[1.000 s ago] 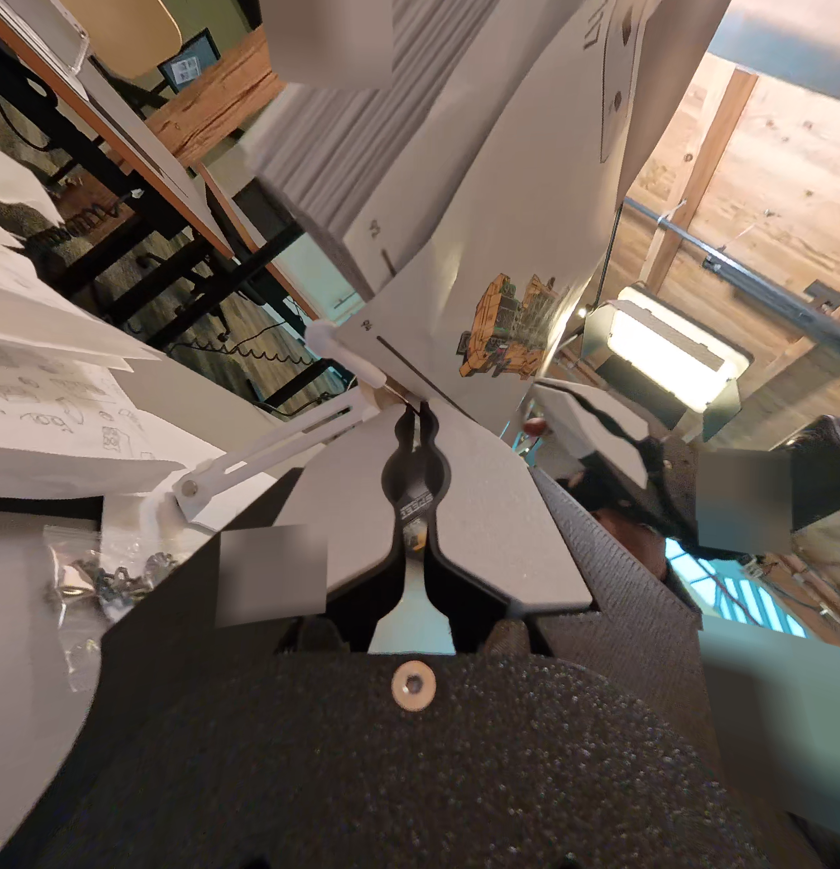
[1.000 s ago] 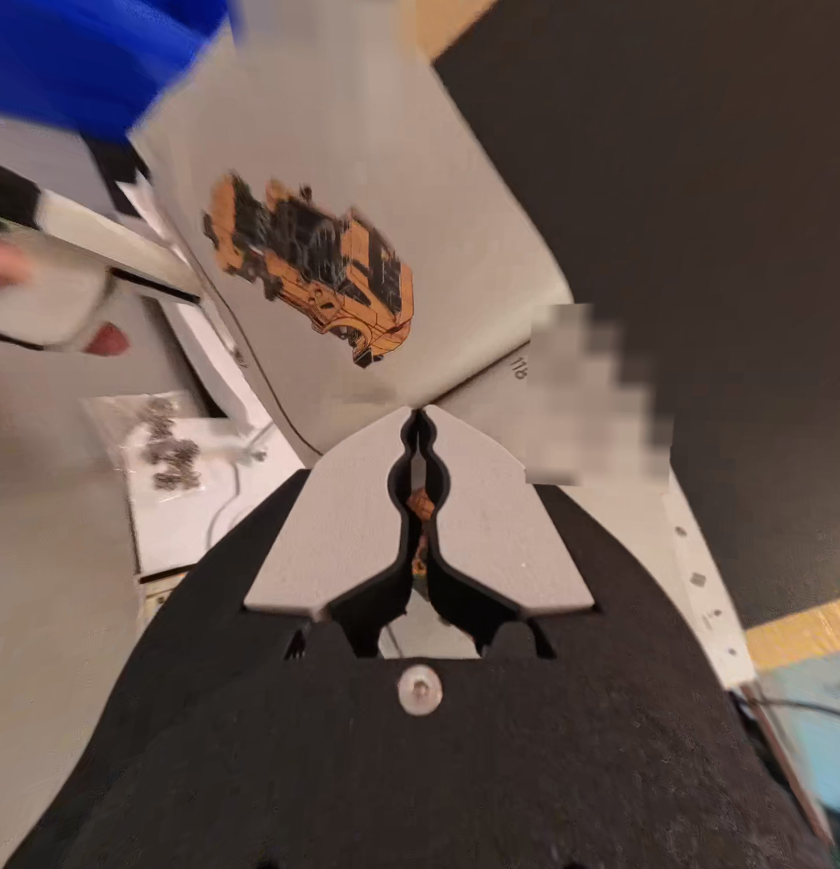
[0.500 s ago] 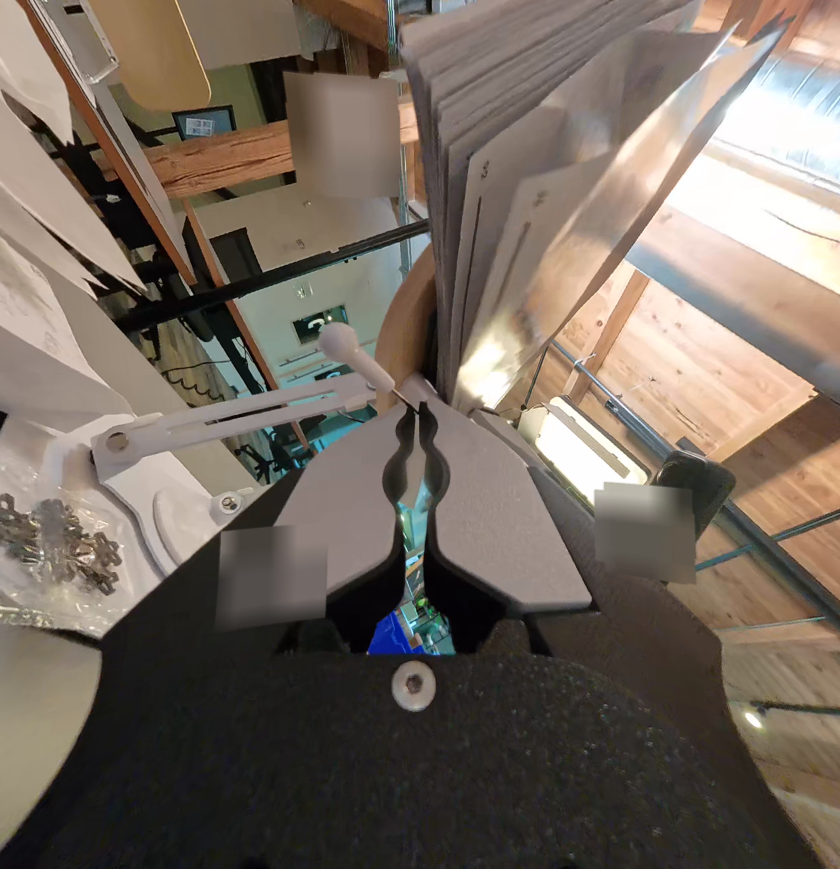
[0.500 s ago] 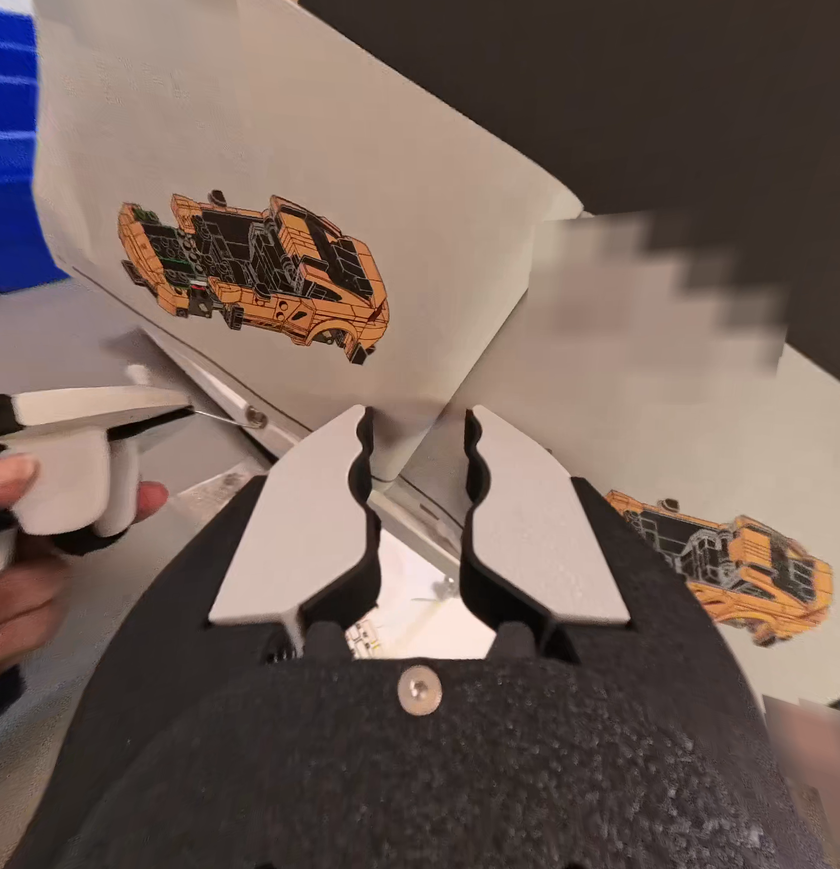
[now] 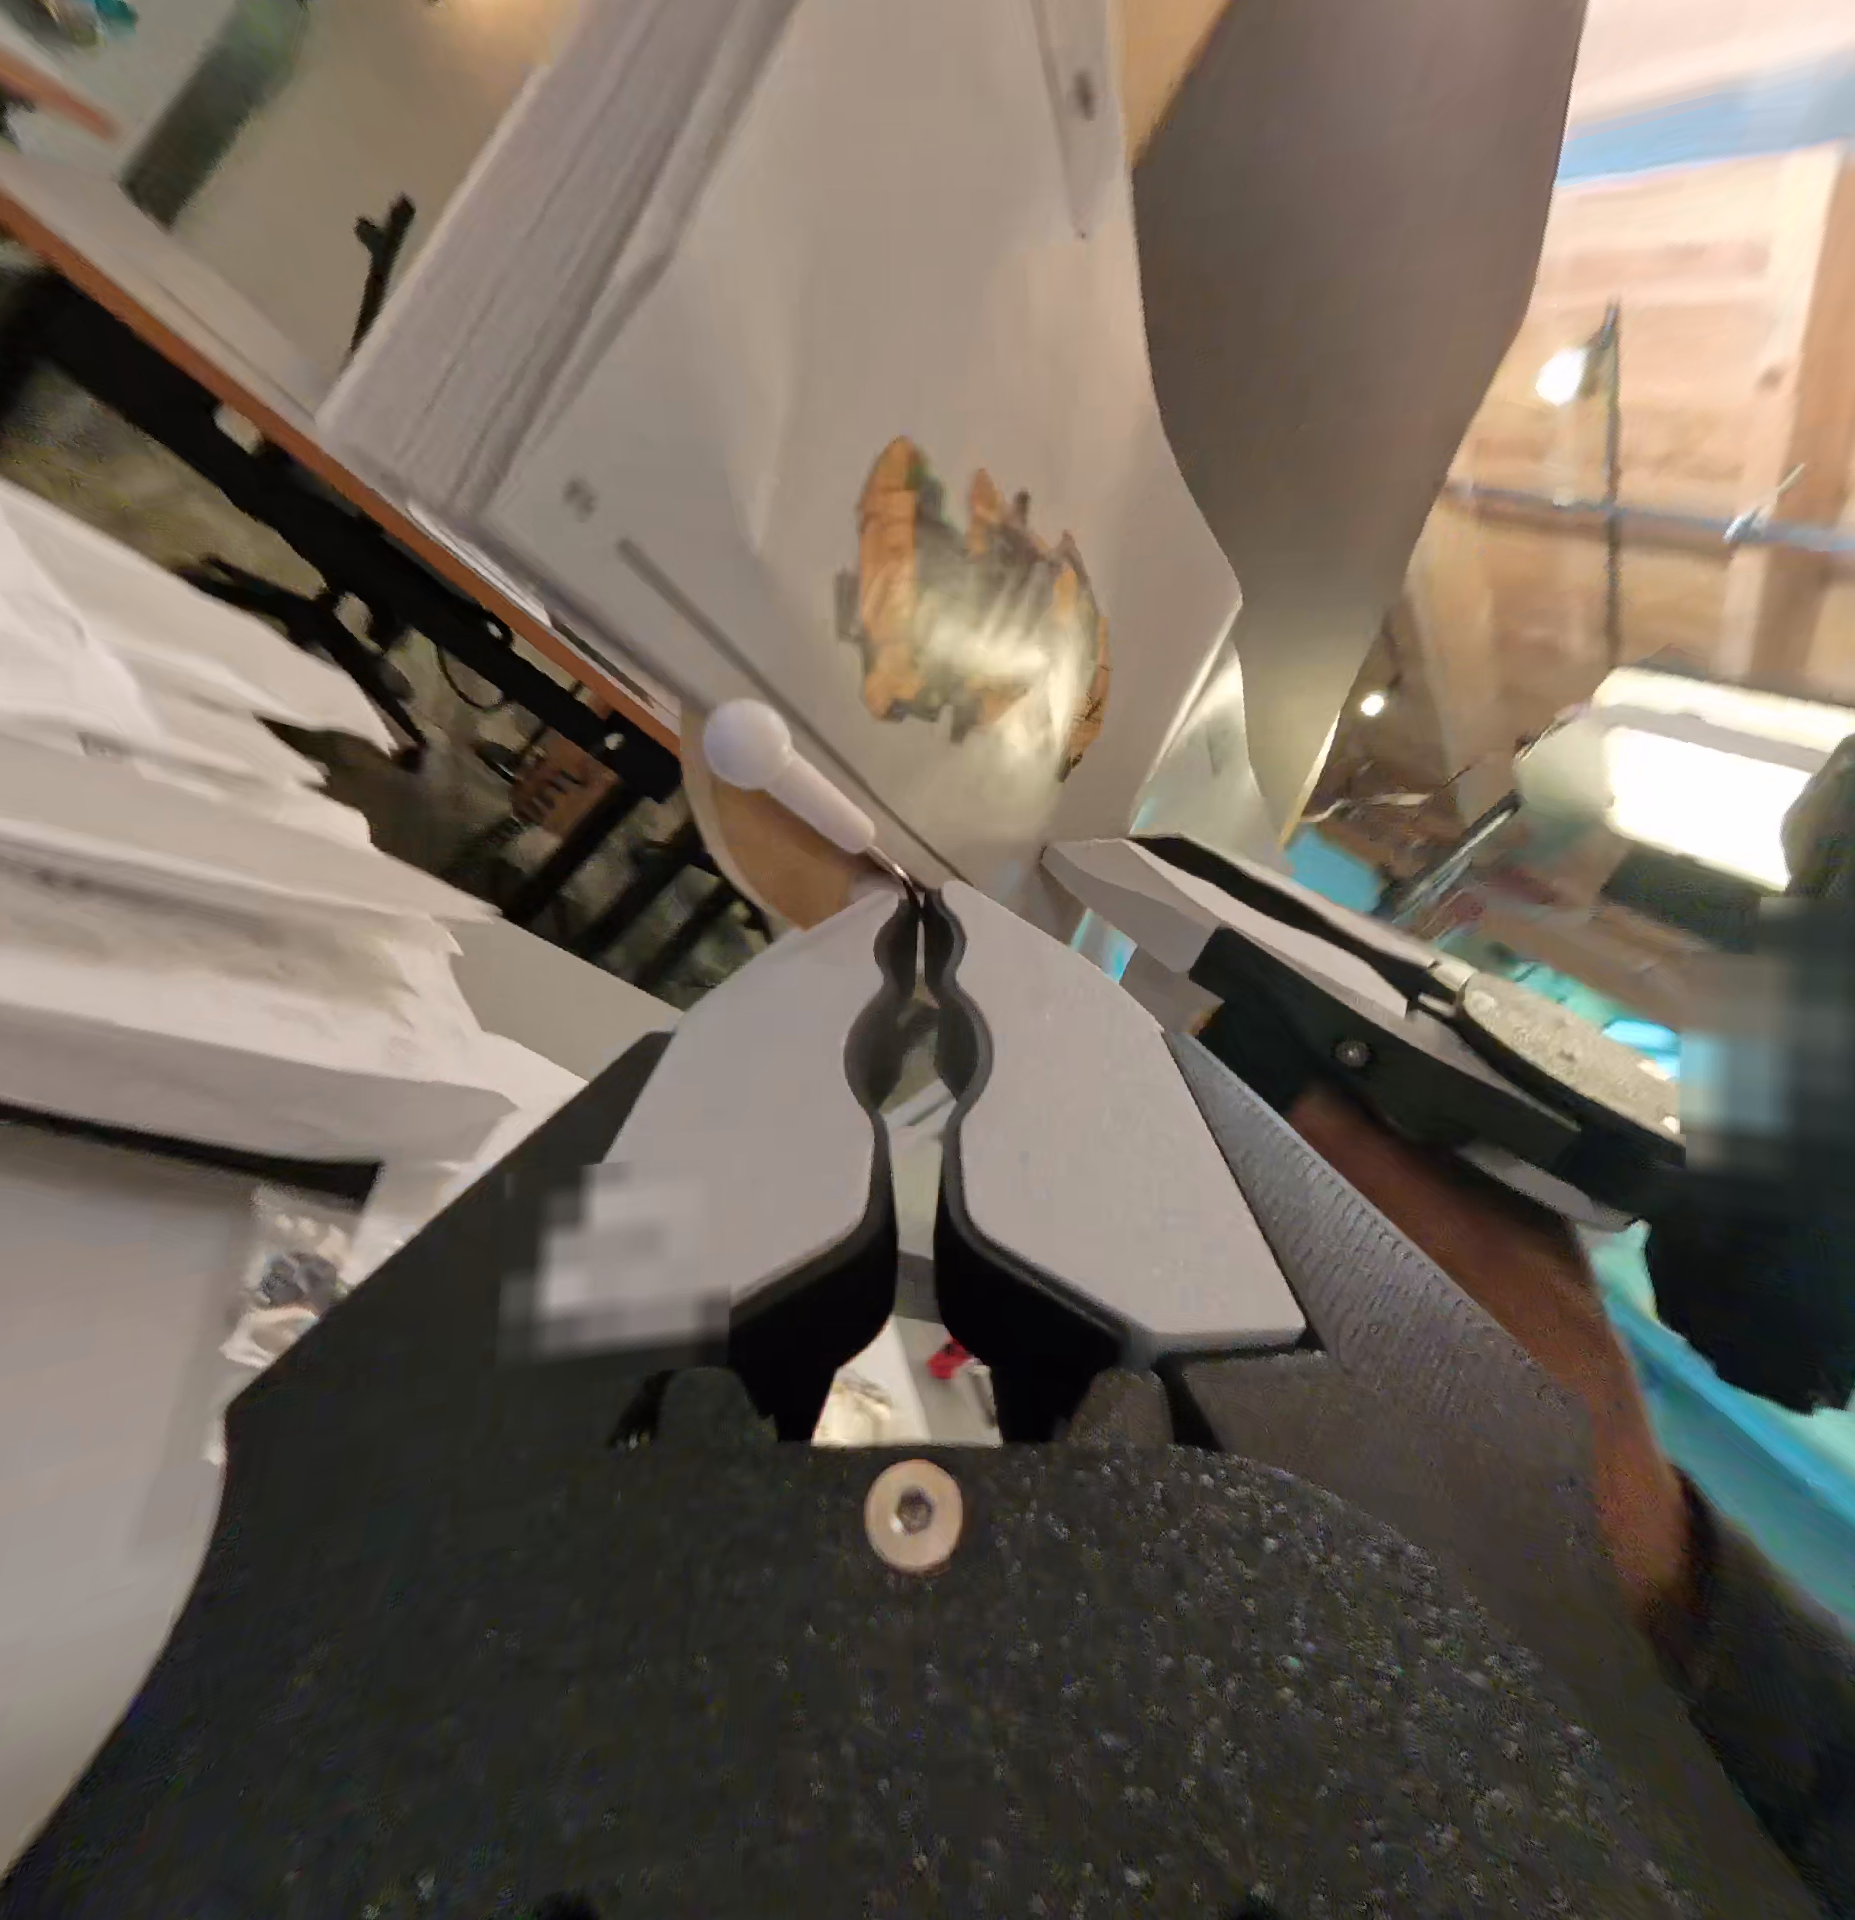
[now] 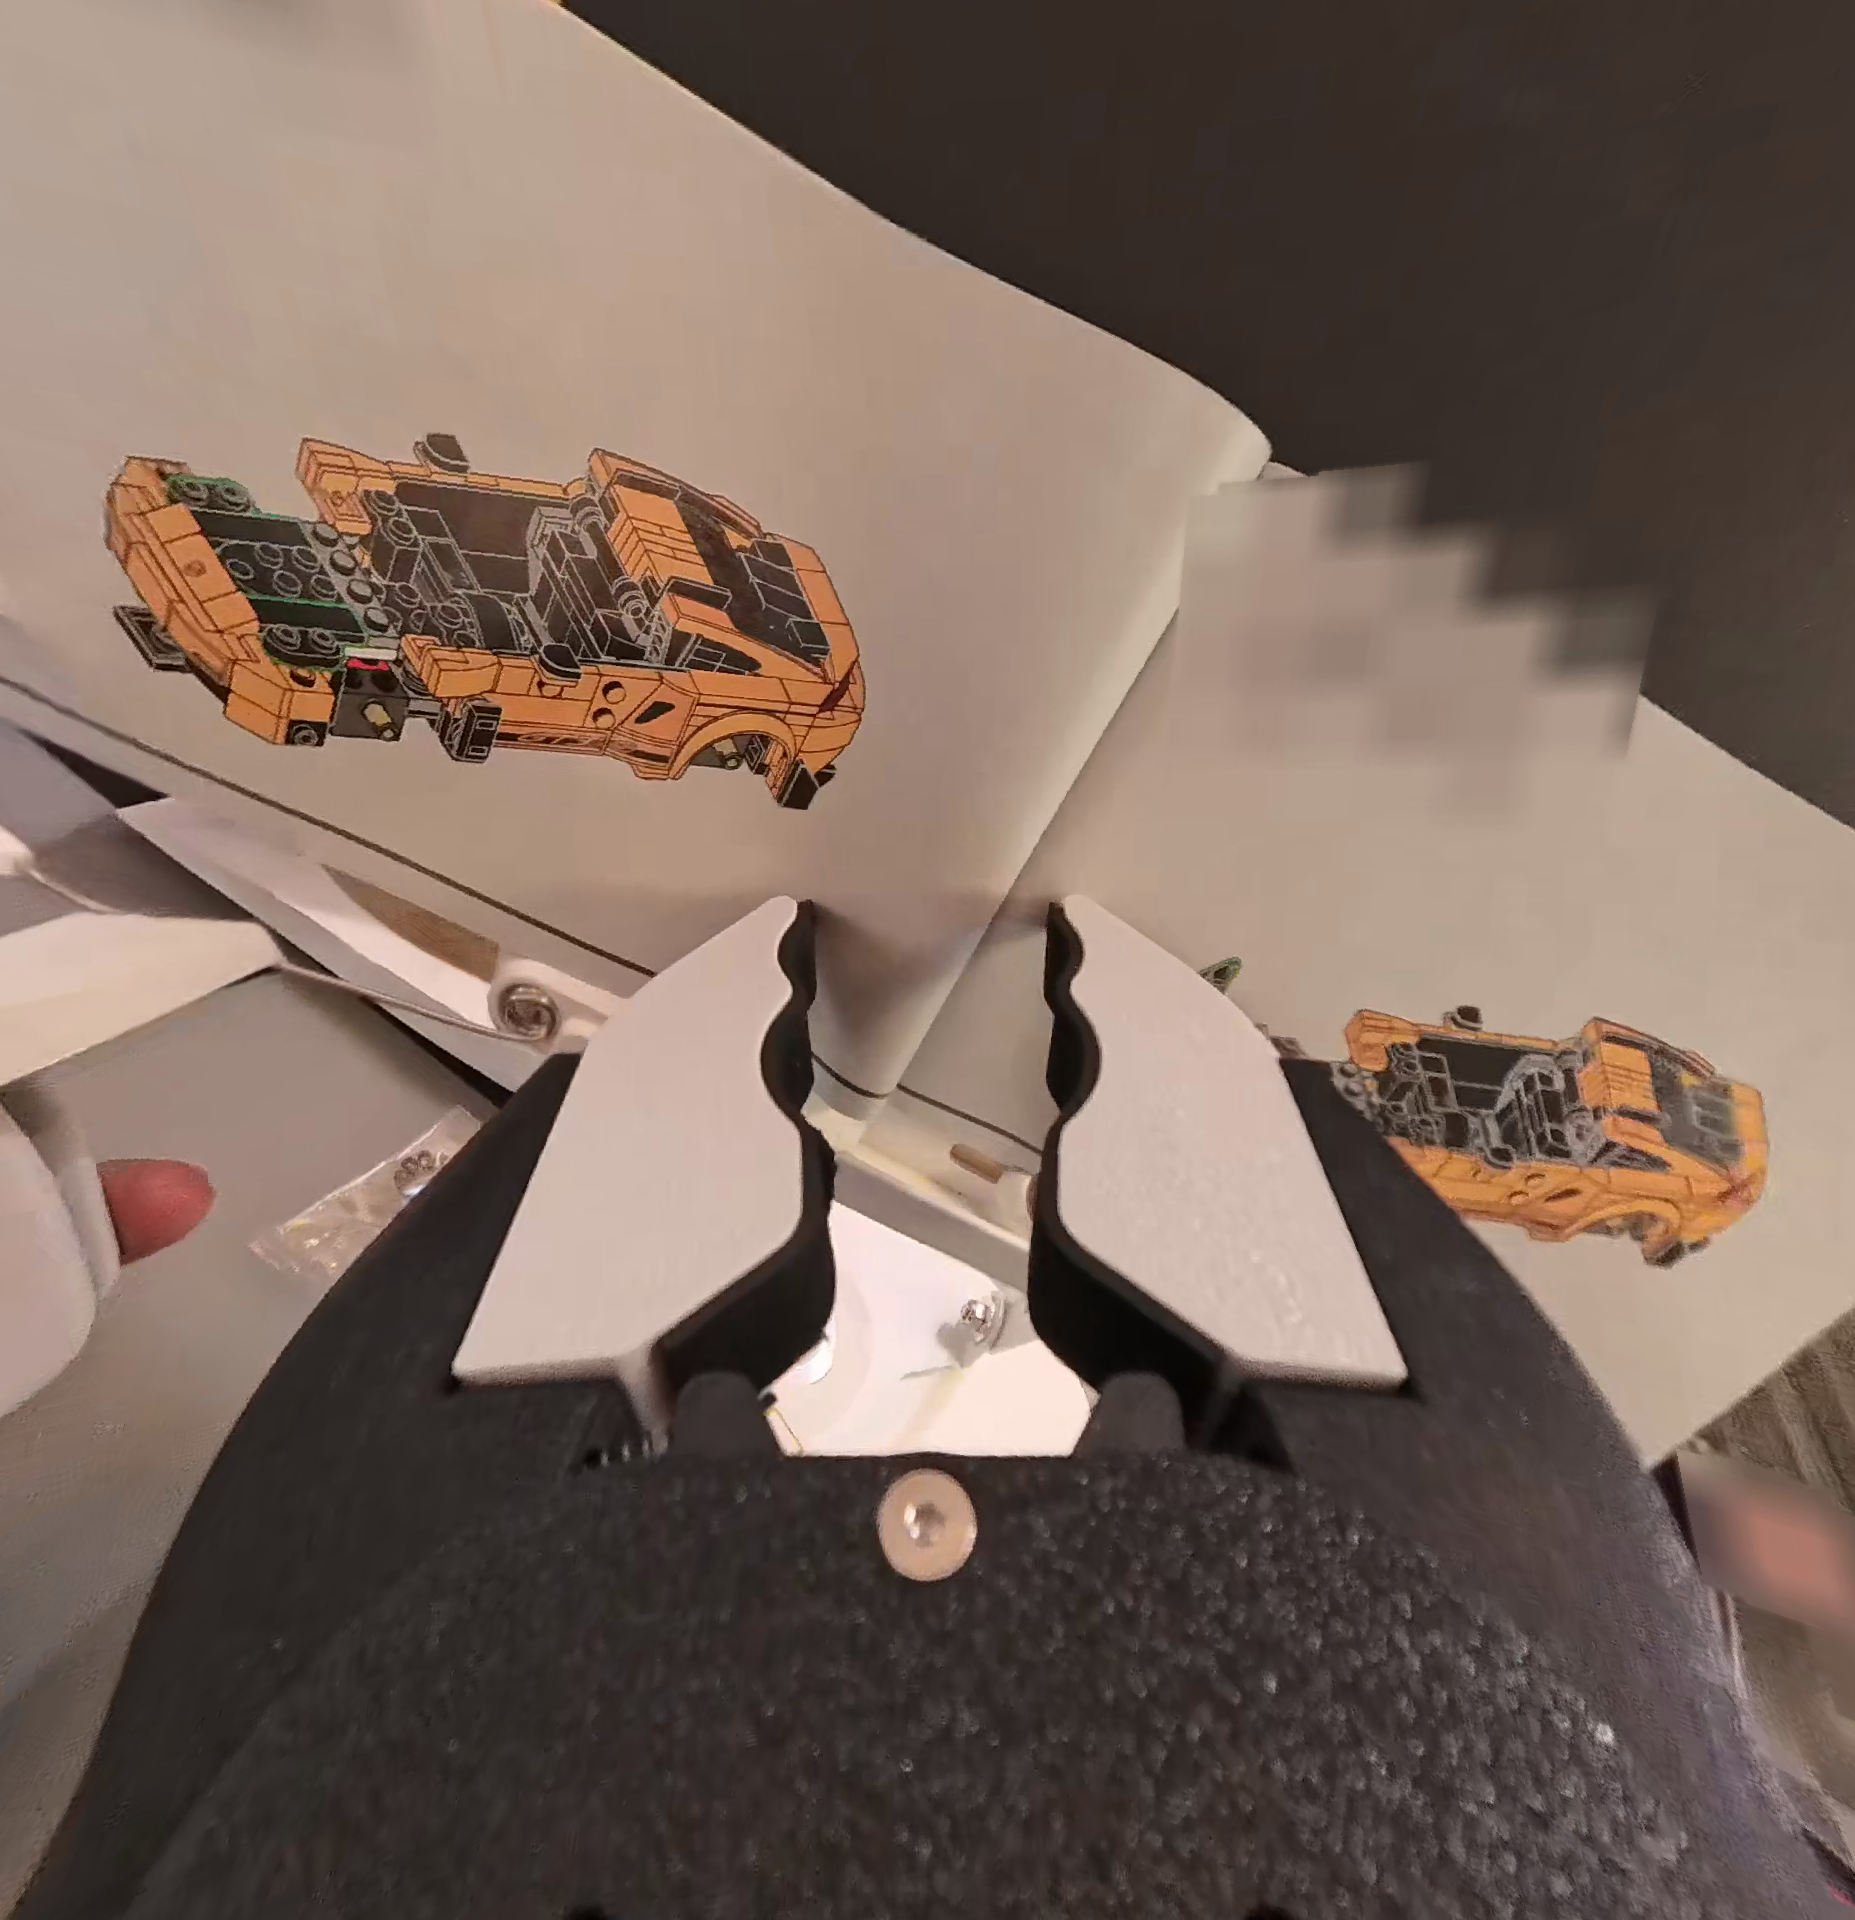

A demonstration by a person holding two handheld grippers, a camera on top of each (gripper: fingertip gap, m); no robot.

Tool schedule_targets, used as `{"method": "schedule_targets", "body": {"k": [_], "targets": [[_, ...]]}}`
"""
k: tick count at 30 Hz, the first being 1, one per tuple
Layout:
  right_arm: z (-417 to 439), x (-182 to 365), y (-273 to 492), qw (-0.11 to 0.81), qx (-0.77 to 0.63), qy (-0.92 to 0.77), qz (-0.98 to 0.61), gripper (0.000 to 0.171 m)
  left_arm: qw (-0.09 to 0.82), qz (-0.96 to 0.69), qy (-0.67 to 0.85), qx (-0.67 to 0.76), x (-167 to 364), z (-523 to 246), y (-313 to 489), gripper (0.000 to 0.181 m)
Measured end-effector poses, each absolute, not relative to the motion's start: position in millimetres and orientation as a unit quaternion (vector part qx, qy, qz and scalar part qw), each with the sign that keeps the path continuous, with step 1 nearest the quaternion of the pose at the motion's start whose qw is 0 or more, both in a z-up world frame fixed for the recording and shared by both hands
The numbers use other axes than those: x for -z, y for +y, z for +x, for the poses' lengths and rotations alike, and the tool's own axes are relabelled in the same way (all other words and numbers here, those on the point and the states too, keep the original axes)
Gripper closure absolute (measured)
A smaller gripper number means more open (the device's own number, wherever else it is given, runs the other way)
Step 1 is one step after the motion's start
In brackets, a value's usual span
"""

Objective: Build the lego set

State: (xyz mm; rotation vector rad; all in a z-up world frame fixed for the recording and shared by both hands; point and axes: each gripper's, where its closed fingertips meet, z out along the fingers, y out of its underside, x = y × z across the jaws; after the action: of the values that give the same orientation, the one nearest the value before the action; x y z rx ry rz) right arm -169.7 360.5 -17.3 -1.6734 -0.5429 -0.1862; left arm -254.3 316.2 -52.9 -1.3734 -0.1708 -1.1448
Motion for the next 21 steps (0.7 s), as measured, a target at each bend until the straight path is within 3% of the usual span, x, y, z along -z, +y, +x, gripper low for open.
{"method": "schedule_targets", "body": {"k": [5, 11, 17, 21], "targets": [[-169, 17, 359, 0.639, 0.069, -0.234, -0.729, 0.127, 0.675, -0.656, 0.164, 0.295, 23, -232, 323, 0.180], [-167, 17, 356, 0.642, 0.047, -0.245, -0.725, 0.129, 0.597, -0.657, 0.456, 0.066, 30, -194, 330, 0.180], [-166, 17, 351, 0.648, -0.006, -0.265, -0.714, 0.128, 0.514, -0.645, 0.565, 0.027, 34, -191, 327, 0.180], [-161, 14, 342, 0.653, -0.034, -0.279, -0.704, 0.123, 0.510, -0.634, 0.581, -0.003, 34, -192, 328, 0.180]]}}
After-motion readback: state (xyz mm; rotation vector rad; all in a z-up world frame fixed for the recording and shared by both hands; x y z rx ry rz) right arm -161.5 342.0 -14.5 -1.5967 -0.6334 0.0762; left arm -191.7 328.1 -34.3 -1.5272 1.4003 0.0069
